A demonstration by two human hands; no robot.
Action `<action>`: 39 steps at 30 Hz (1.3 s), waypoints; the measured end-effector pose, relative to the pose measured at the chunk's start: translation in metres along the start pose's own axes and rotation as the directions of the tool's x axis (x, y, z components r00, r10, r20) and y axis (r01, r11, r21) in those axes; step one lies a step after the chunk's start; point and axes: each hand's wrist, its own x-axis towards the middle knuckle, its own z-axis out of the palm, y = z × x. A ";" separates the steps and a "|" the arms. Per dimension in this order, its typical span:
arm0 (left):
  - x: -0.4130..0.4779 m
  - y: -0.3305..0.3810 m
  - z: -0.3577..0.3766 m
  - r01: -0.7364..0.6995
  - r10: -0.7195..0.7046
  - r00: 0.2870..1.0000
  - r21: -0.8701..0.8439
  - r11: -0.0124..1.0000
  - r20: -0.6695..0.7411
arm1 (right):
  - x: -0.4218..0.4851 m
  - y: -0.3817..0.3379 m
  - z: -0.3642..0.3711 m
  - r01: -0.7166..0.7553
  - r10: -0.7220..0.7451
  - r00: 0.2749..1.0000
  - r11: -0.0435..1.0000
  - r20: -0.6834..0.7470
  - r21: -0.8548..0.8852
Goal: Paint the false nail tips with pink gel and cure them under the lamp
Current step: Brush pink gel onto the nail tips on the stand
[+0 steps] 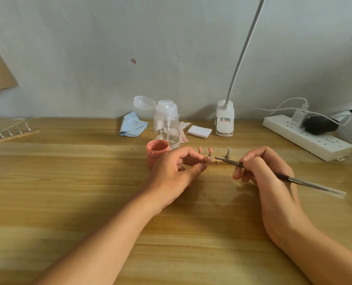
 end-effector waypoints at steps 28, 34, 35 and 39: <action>0.001 -0.003 -0.001 0.043 -0.043 0.999 0.001 0.999 0.014 | 0.000 0.004 0.001 0.066 -0.067 0.998 0.997 0.004 0.028; -0.001 0.001 -0.001 0.044 -0.042 0.998 -0.026 0.999 0.055 | -0.001 0.005 0.003 0.192 -0.192 0.981 0.980 0.007 -0.056; -0.001 0.002 0.000 0.046 -0.044 0.997 -0.036 0.998 0.062 | -0.002 0.005 0.003 0.219 -0.218 0.976 0.970 0.016 -0.102; -0.003 0.006 0.000 0.022 -0.018 0.998 -0.059 0.998 0.068 | -0.002 0.010 0.005 0.280 -0.253 0.959 0.911 0.128 -0.302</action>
